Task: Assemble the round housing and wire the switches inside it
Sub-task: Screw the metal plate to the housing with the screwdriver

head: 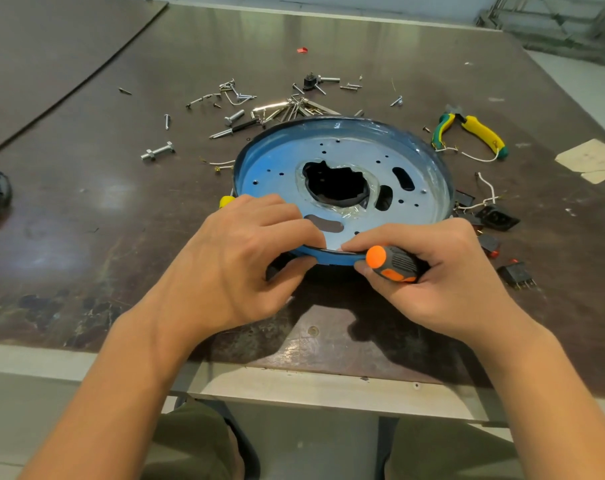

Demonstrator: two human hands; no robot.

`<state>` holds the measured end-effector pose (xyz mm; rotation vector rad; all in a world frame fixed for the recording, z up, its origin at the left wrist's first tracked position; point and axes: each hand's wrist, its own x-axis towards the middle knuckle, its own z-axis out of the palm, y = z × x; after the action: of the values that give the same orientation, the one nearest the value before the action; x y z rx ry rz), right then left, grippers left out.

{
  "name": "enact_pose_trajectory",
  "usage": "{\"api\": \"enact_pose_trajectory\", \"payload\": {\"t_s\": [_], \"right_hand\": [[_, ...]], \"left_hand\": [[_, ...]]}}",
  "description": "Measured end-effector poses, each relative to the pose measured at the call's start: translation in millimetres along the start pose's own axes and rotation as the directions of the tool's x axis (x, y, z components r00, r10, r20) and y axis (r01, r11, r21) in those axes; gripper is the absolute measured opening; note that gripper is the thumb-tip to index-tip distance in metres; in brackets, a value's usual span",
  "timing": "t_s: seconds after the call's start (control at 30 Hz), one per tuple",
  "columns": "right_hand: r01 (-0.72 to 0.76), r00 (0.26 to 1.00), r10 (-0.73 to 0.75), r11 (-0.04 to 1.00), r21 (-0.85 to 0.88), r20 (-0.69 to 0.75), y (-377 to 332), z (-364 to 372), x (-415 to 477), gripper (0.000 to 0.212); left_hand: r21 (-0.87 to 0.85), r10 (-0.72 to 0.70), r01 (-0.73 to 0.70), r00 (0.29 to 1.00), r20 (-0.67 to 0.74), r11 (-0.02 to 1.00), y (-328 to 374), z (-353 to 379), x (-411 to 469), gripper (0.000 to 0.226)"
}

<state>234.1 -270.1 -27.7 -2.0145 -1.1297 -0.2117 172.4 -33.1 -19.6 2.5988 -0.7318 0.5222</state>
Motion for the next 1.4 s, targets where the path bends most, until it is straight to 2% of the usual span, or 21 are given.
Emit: {"api": "enact_pose_trajectory", "payload": {"t_s": [0.17,0.37,0.57,0.77,0.87,1.03,1.2,1.4], "right_hand": [[-0.056,0.998,0.055,0.998,0.026,0.041,2.2,-3.4,-0.5,0.014],[-0.034,0.998,0.033,0.999,0.031,0.052,-1.6,-5.2,-0.5,0.014],[-0.033,0.998,0.033,0.999,-0.003,0.045,-4.5,-7.3,2.1,0.009],[-0.03,0.996,0.031,0.999,-0.01,0.08,-7.9,-11.6,2.6,0.013],[-0.021,0.999,0.019,0.999,0.031,0.041,-9.4,-11.6,2.2,0.015],[-0.033,0.997,0.028,0.997,0.065,0.078,-12.2,-3.7,2.6,0.02],[-0.051,0.997,0.052,0.999,-0.013,0.052,-8.6,-5.2,1.4,0.012],[-0.141,0.989,0.141,0.99,0.016,-0.042,-15.0,-3.4,5.9,0.013]], "left_hand": [[-0.033,0.007,-0.007,1.0,0.001,0.999,2.1,0.9,0.7,0.016],[0.055,0.032,-0.035,0.998,0.045,0.998,7.3,3.4,4.9,0.014],[0.064,0.01,-0.015,0.997,0.08,0.998,11.4,4.8,6.9,0.012],[0.074,0.01,-0.016,0.997,0.077,0.997,12.8,5.5,8.0,0.011],[0.093,0.015,-0.021,0.997,0.072,0.995,12.4,5.1,7.9,0.01],[0.101,0.025,-0.034,0.996,0.089,0.994,10.0,5.7,7.4,0.014],[0.107,0.018,-0.027,0.997,0.081,0.994,9.9,7.6,7.5,0.009],[0.111,-0.011,0.004,0.998,0.067,0.994,12.4,8.2,8.7,0.012]]}}
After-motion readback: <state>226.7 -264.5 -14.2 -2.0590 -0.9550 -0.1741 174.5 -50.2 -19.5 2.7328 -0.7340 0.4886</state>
